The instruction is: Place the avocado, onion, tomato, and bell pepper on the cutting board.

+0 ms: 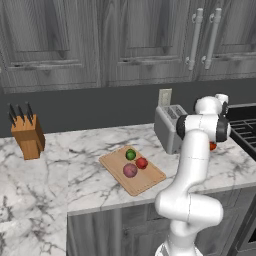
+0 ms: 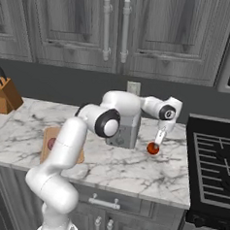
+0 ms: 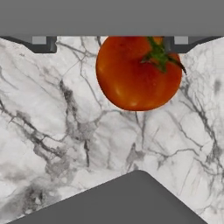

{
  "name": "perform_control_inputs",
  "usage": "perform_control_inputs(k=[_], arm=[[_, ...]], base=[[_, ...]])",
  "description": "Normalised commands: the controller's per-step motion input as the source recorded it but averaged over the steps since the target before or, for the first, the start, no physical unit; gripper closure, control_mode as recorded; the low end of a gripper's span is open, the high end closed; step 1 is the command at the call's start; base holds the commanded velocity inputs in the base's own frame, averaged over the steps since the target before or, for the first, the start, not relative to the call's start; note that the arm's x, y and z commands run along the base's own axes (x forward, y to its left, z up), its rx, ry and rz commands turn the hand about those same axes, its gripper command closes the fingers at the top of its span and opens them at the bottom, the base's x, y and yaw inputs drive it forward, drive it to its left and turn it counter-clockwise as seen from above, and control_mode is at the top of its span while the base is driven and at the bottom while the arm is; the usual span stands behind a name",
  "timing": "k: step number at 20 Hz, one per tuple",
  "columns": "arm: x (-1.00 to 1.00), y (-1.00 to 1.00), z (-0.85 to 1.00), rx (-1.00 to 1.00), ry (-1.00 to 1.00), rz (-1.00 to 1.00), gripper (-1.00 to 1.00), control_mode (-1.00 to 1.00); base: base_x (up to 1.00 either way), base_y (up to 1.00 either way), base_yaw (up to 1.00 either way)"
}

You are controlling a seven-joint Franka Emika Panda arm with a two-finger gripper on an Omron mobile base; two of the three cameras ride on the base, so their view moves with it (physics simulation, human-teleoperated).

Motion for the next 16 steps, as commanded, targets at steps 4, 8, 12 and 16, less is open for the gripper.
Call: perform_control_inputs(k=[4,8,12,16], arm=[[-0.73,0.24,-0.87,0.04,0.17,0.00,-1.00,-1.00],[-0.76,0.31,-0.99,0.10,0.18,0.00,1.00,-1.00],[-0.53,0.10,-0.63,0.12,0.08,0.01,1.00,-1.00],[-0.46,0.00,-0.15,0.07,0.00,0.05,1.00,-1.00]], base=[[0.00,0.00,0.00],[0.00,0.00,0.00],[0.00,0.00,0.00],[0.00,0.00,0.00]])
